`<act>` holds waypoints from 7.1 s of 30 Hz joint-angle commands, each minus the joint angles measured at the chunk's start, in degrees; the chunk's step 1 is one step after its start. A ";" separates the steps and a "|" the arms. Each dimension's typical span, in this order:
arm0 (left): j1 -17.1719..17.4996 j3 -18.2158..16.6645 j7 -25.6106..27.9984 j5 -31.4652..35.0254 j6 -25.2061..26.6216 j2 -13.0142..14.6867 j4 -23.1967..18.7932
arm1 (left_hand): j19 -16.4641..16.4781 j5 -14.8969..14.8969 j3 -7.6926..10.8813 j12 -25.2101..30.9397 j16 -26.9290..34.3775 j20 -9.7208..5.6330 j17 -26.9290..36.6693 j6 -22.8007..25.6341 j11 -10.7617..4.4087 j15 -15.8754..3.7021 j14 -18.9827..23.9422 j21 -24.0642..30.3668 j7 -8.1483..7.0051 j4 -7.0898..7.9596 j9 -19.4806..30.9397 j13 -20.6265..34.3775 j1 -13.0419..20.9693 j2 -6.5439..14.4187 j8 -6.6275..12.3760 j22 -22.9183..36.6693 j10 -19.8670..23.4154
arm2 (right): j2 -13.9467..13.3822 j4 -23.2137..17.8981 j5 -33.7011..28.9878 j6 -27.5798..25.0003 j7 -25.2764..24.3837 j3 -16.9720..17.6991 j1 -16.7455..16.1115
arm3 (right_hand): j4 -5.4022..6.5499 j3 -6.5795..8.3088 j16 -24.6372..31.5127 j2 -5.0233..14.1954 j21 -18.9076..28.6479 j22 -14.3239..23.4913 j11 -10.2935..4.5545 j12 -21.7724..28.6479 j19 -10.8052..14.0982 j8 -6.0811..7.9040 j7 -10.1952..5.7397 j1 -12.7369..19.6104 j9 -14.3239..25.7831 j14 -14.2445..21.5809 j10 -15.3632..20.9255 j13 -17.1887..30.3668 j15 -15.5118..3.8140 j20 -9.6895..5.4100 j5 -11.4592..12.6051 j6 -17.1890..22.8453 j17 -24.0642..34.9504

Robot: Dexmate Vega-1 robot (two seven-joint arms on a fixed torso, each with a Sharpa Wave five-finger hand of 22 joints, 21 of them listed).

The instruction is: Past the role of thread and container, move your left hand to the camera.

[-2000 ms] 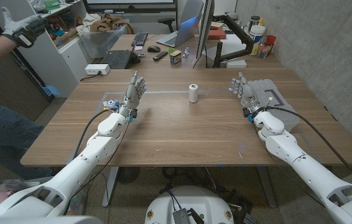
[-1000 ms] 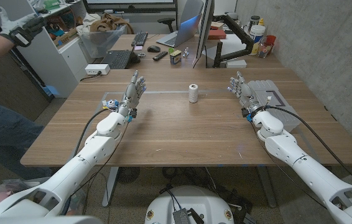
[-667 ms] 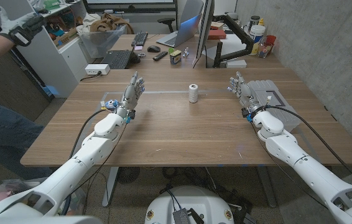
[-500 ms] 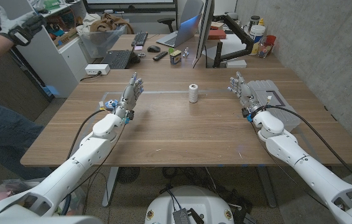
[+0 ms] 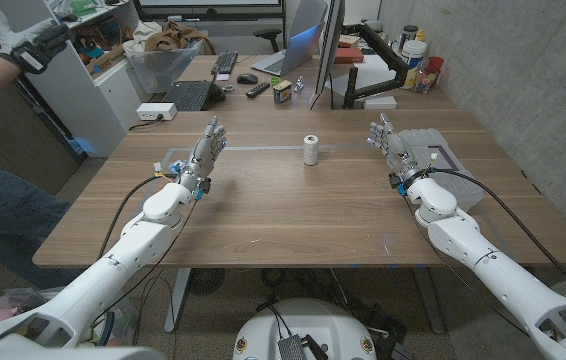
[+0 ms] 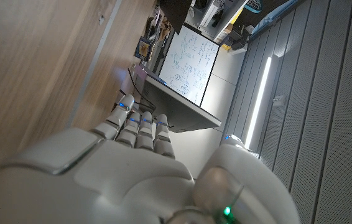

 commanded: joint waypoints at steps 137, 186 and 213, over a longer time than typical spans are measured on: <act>9.60 -11.87 5.93 10.64 9.12 20.99 -10.96 | -0.58 -1.72 6.25 0.74 0.07 2.75 0.02 2.31 -1.01 -0.27 1.87 -0.78 -3.10 -8.27 0.79 -0.45 14.55 7.23 0.05 0.19 2.03 | 2.45 3.28 -2.35 2.11 -2.86 -0.31 2.00 | -1.83 -0.45 1.10 1.84 -4.58 0.24 -0.90 0.96 1.32 0.36 -2.07 0.56 -0.26 3.10 3.53 -0.55 -0.51 -0.30 -0.30 2.85 -0.01; 7.96 -10.52 6.34 18.15 17.17 26.88 -12.20 | -0.45 -2.95 6.99 0.97 0.15 4.71 0.11 3.56 -1.27 -0.37 2.66 -0.68 -4.03 -10.22 0.91 -0.27 17.31 7.16 0.37 0.31 2.99 | 2.88 3.72 -4.18 2.39 -3.81 -0.82 3.64 | -2.13 -0.83 1.23 2.06 -5.64 0.36 -1.34 1.22 2.72 0.41 -2.33 0.40 -0.25 4.58 5.05 -0.56 -0.77 -0.57 -0.34 3.80 0.02; -0.63 -2.39 2.68 23.85 23.75 27.56 -11.51 | -0.73 -3.57 7.35 0.87 0.24 6.44 0.25 3.97 -1.98 0.51 2.99 -0.67 -4.36 -11.26 0.99 -0.05 18.74 7.03 0.39 0.44 2.77 | 3.39 4.56 -4.59 4.59 -4.51 -0.39 2.91 | -2.26 -1.06 1.22 2.13 -6.43 0.39 -1.40 1.22 2.76 0.47 -2.60 0.27 -0.24 5.07 5.53 -0.56 -0.67 -0.32 -0.36 4.35 0.04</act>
